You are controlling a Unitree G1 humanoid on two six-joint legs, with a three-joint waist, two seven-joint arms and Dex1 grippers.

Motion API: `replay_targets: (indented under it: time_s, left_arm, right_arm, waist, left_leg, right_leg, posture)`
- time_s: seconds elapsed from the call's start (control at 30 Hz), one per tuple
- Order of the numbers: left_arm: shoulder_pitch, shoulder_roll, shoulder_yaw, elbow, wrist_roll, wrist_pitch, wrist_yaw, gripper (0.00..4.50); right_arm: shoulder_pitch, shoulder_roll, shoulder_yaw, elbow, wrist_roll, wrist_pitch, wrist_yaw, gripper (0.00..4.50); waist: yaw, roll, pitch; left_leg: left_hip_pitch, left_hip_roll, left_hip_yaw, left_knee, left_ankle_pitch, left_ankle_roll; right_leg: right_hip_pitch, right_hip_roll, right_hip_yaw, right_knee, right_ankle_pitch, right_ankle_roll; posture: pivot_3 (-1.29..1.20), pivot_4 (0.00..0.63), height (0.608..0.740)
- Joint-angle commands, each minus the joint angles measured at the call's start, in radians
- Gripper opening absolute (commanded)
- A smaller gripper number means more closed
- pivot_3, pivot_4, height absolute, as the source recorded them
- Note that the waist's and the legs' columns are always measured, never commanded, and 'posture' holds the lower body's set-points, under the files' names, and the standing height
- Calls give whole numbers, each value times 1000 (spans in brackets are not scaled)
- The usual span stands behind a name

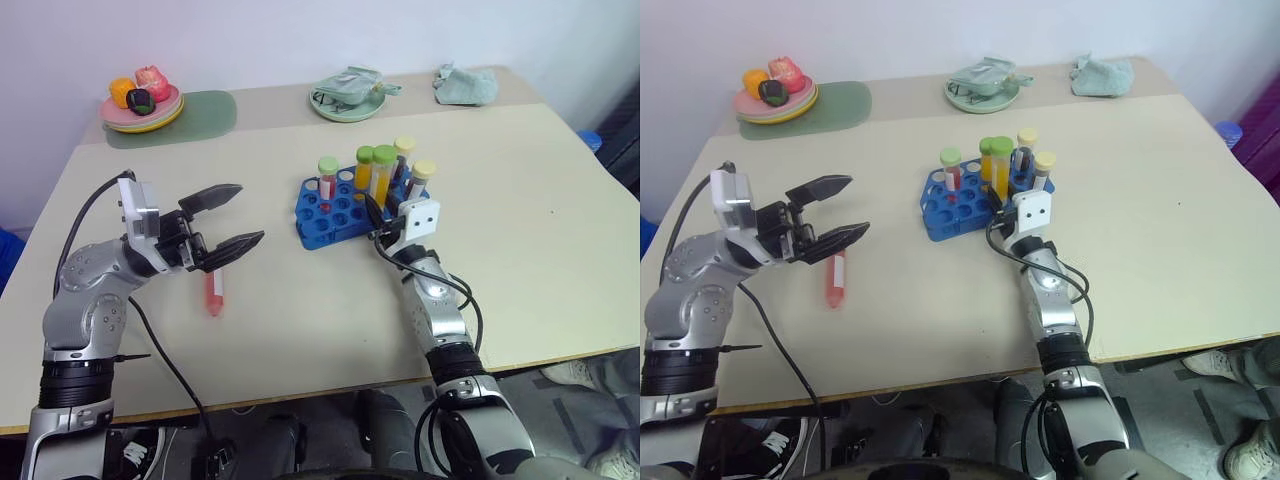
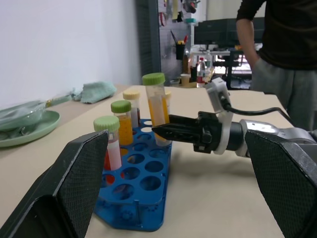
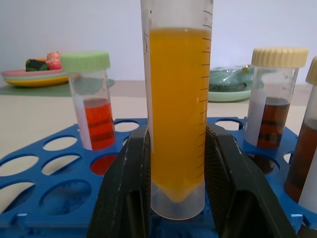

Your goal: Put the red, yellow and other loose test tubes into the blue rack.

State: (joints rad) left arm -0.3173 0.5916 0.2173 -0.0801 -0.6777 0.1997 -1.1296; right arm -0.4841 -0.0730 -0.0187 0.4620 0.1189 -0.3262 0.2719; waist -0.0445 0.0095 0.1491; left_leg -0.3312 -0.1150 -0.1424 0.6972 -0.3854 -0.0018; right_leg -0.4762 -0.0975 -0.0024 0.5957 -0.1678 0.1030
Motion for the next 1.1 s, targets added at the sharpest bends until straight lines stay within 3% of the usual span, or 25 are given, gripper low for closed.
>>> replay_targets:
  time_s: [0.03,0.47,1.1]
  left_arm:
    - [2,17,26,-29,-14,3,0,4500]
    - [14,26,37,-47,-21,16,9,4500]
    - [10,30,33,-47,-24,21,11,4500]
  right_arm:
    - [-39,-3,-10,15,-7,-46,-1,927]
    - [-65,-47,-36,89,1,-80,25,927]
    - [-70,-7,-14,86,-10,-72,27,927]
  waist:
    - [0,0,0]
    - [-1,0,0]
    - [-1,0,0]
  left_leg:
    - [0,0,0,0,0,0]
    - [0,0,0,0,0,0]
    - [0,0,0,0,0,0]
  right_leg:
    - [0,0,0,0,0,0]
    - [0,0,0,0,0,0]
    - [0,0,0,0,0,0]
  posture:
    - [0,150,740]
    - [0,150,740]
    - [0,150,740]
